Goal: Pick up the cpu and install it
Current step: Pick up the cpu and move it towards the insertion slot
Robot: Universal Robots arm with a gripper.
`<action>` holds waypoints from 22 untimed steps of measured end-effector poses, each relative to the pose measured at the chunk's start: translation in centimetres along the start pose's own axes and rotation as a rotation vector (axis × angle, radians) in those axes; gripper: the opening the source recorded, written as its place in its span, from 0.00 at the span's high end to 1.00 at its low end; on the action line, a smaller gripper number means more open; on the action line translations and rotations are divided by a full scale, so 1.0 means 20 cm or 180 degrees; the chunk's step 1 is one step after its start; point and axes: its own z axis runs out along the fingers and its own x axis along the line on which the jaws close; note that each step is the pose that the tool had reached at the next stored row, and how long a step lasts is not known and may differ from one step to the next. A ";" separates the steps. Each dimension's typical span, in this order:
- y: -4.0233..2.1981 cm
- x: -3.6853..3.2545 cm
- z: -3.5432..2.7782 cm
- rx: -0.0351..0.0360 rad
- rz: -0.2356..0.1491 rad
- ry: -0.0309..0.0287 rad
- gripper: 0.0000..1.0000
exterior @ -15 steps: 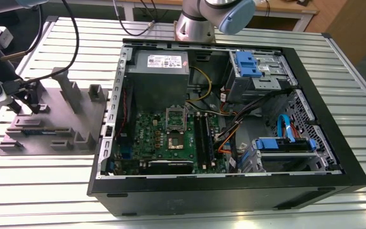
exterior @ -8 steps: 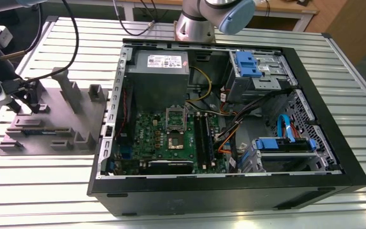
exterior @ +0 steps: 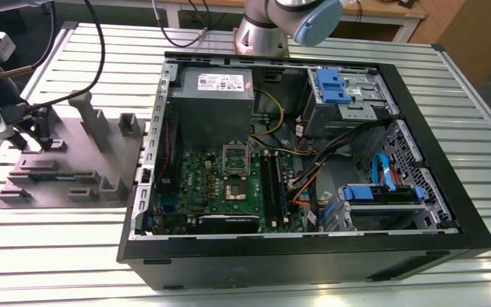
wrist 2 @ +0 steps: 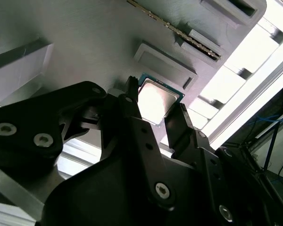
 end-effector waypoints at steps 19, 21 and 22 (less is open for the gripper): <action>0.001 0.000 -0.025 0.0001 0.0000 0.0001 0.53; 0.001 -0.001 -0.028 0.0000 0.0000 0.0000 0.53; 0.001 -0.001 -0.028 0.0000 0.0000 0.0000 0.53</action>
